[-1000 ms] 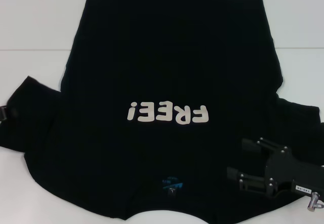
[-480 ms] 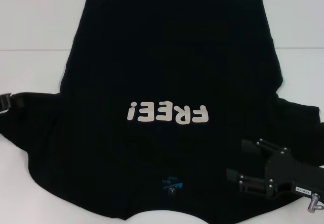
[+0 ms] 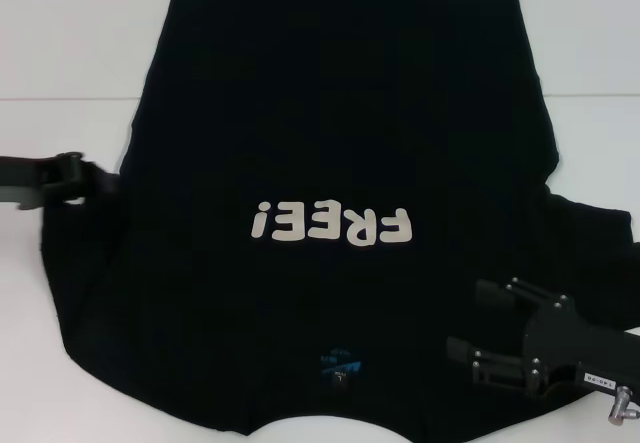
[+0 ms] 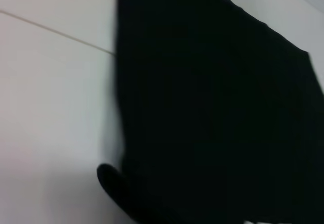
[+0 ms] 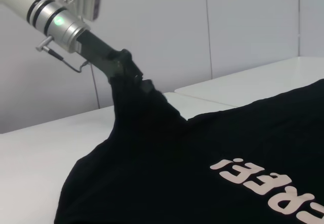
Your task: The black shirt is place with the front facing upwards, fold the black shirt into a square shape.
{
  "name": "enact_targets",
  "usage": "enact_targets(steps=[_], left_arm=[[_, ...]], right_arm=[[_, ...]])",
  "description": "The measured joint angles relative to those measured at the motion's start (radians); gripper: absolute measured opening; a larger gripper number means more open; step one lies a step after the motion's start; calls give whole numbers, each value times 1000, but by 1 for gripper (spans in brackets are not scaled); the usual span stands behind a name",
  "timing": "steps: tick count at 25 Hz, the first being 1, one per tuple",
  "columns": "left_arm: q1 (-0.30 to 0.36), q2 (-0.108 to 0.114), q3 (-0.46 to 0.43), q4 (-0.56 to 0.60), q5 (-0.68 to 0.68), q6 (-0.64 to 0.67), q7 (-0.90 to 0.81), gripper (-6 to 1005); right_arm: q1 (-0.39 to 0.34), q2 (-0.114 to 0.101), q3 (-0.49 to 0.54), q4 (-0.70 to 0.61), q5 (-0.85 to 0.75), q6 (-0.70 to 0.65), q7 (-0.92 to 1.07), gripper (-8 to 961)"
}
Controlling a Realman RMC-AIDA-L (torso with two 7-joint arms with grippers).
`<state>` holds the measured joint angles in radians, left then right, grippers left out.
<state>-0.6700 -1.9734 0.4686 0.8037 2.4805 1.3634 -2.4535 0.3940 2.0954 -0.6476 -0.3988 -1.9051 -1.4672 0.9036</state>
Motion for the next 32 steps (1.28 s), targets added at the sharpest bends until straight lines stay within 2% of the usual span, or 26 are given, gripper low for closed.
enact_targets(steps=[8,16,19,24,27,32], left_arm=[[-32,-40,-3,-61,-23,-12,-18,71],[-32,-51,2,-182,-67,-107,5,85],[-23,-62,-5,-201,-97,-132,37,160],[14,-73,-7,-251,-252,-144,104,284],[28,-74,-11,-278,-308,-139,127,404],[33,-81,-16,-306,-312,-156,133,619]], right_arm=[[-1,0,0,0,0,-10,0,896],[-1,0,2,0,0,-12,-2,896],[-1,0,1,0,0,-12,-2,896],[-1,0,5,-1,0,-12,-1,896],[-1,-1,6,-1,0,-12,-1,896],[-1,-2,8,0,0,-12,0,896]])
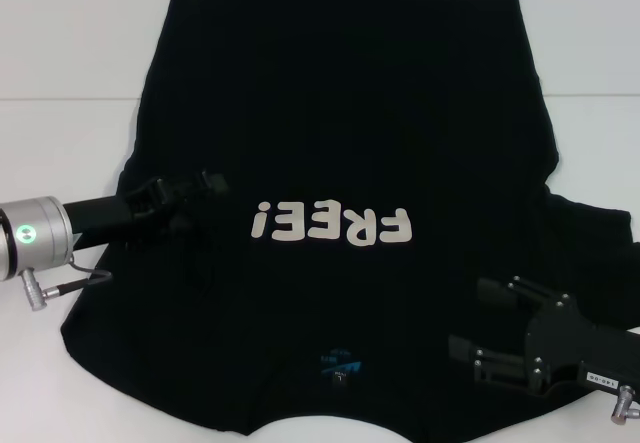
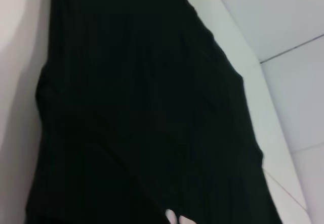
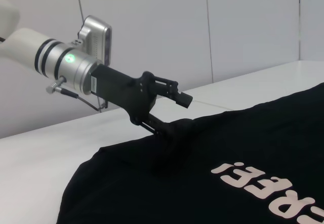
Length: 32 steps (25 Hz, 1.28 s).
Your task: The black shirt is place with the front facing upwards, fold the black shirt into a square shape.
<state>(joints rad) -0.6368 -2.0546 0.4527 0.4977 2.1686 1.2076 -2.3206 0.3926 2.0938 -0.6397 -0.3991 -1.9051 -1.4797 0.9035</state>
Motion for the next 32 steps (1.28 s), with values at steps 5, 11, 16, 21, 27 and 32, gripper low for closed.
enact_targets(steps=[5,11,16,21,27,32], left_arm=[[2,-12,-3,-13,-8,-50,-5,808],[-2,-22,-3,-37,-92,-10,9,875],[12,-40,-4,-56,-165,-56,54,869],[8,-50,18,-77,-177,-77,109,865],[41,-46,2,-32,-183,25,300,863],[113,-51,-3,80,-184,168,570,861]], right_arm=[[0,0,0,0,0,0,0,896],[2,0,0,-1,0,2,0,896],[4,0,0,0,0,4,0,896],[5,0,0,-1,1,4,0,896],[0,0,31,0,8,0,4,897],[-14,-5,117,-19,11,-10,110,897]])
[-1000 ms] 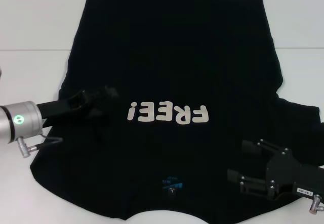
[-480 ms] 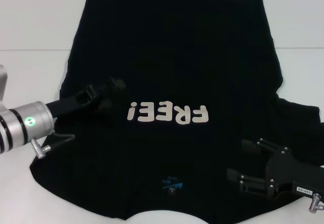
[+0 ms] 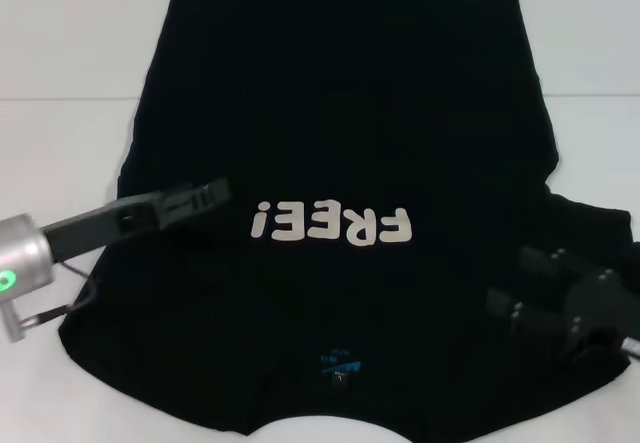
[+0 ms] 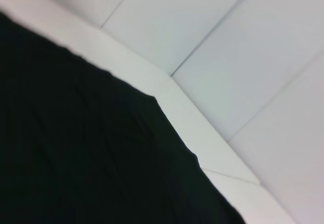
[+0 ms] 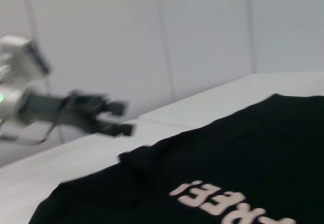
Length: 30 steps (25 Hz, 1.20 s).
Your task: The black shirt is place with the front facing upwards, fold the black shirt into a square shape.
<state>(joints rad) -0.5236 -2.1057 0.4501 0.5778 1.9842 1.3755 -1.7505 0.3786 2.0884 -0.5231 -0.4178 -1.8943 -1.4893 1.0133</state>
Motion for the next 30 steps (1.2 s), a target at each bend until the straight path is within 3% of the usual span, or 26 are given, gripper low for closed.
enact_targets(steps=[5,8,13,17,20,25,30], left_arm=[[65,-4,2,65,12,174,301,863],[105,-10,5,95,13,283,484,864],[124,-20,19,137,67,304,549,864],[122,-20,16,136,86,293,554,859],[122,-20,19,137,96,291,558,858],[111,-20,21,134,128,290,560,856],[110,-19,22,136,131,289,561,855]], right_arm=[[-27,-7,40,-139,-10,10,298,897],[-36,-24,41,-270,-68,14,532,897],[-19,-84,45,-453,-216,-3,973,896],[27,-149,46,-511,-349,-34,1258,896],[77,-180,56,-544,-481,-66,1400,896],[151,-176,64,-575,-633,-69,1468,896],[229,-156,39,-532,-728,-22,1475,897]])
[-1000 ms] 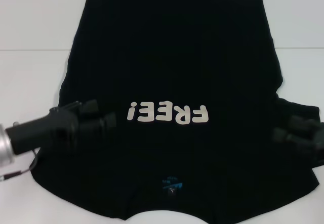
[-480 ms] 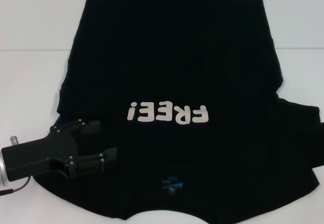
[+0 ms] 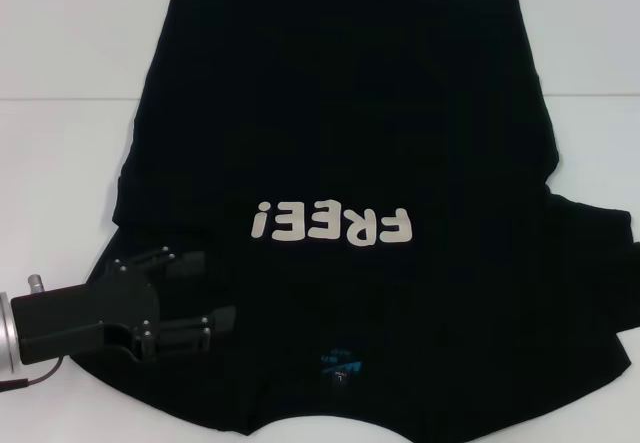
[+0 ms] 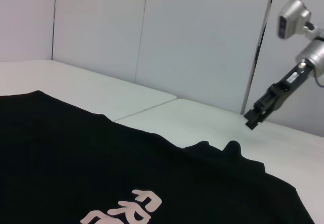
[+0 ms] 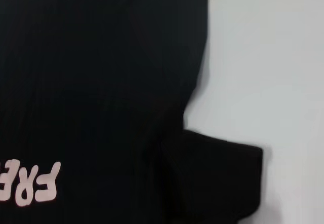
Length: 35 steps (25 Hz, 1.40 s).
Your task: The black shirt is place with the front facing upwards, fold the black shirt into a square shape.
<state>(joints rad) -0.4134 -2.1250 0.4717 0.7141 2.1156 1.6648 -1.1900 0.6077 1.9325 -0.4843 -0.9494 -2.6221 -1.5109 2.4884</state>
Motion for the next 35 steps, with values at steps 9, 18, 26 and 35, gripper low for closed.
enact_targets(steps=[9,18,26,35], left_arm=[[2,1,1,-2,10,-9,13,852],[4,-1,4,-5,11,-26,14,849],[0,-4,4,-7,11,-39,15,846],[-2,-8,4,-9,11,-51,15,843]], right_arm=[[59,-5,-69,172,-15,137,3,897],[69,0,-110,244,-16,238,-4,888],[78,7,-134,251,-14,251,-3,856],[81,4,-147,252,-16,251,3,740]])
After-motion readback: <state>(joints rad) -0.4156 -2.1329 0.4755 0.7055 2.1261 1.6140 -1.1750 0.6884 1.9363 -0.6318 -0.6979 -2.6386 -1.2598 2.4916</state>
